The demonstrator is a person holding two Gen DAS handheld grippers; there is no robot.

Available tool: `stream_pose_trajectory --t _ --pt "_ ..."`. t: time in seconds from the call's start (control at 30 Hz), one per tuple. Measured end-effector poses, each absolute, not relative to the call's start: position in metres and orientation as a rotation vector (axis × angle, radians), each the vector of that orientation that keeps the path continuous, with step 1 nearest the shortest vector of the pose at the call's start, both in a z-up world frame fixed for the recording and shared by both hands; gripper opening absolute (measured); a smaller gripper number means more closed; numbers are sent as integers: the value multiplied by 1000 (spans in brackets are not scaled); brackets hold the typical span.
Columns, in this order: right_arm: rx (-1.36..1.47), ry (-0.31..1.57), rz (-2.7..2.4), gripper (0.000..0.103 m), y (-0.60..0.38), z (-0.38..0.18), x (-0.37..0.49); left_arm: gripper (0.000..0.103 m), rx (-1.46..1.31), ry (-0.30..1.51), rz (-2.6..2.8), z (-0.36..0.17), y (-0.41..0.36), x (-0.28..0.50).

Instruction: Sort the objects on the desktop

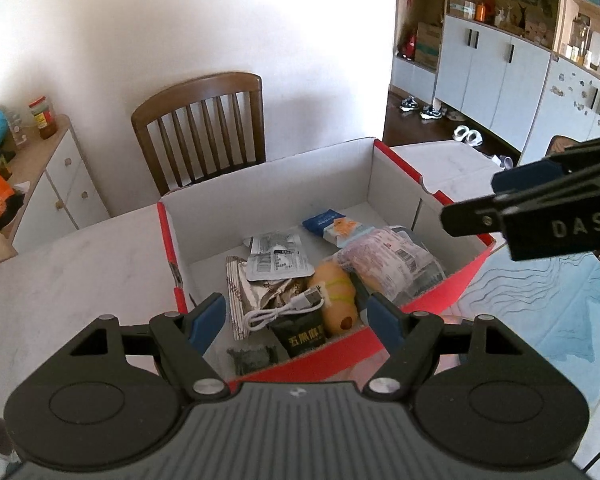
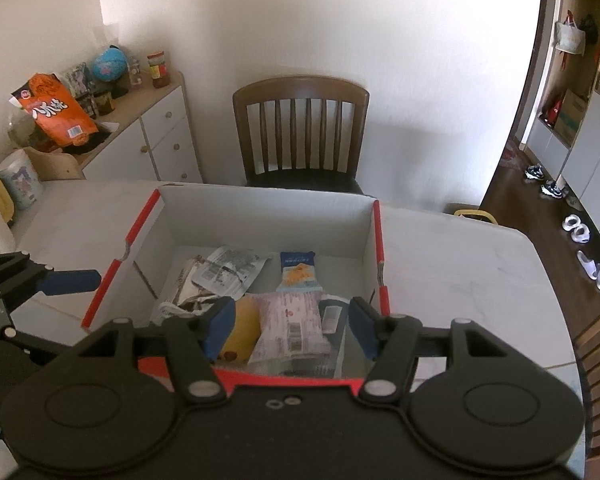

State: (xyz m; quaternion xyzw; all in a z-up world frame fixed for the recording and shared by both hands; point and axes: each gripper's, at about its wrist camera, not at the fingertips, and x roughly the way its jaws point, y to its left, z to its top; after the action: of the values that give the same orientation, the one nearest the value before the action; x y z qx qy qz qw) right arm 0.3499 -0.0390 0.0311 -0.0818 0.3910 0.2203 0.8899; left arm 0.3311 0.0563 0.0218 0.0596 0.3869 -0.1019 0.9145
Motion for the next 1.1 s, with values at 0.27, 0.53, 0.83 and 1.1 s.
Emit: stream_pose_trajectory --t 0.27,0.53,0.83,1.1 --pt "-164 786 485 64 -56 39 322 77 105 783 -194 30 55 310" --pt "-178 746 524 66 -68 43 289 84 101 766 -185 36 51 289" --pt "-153 716 554 74 -84 47 264 86 77 756 -172 41 49 274" --pt "-146 687 571 87 -94 51 250 103 67 731 -143 48 46 258"
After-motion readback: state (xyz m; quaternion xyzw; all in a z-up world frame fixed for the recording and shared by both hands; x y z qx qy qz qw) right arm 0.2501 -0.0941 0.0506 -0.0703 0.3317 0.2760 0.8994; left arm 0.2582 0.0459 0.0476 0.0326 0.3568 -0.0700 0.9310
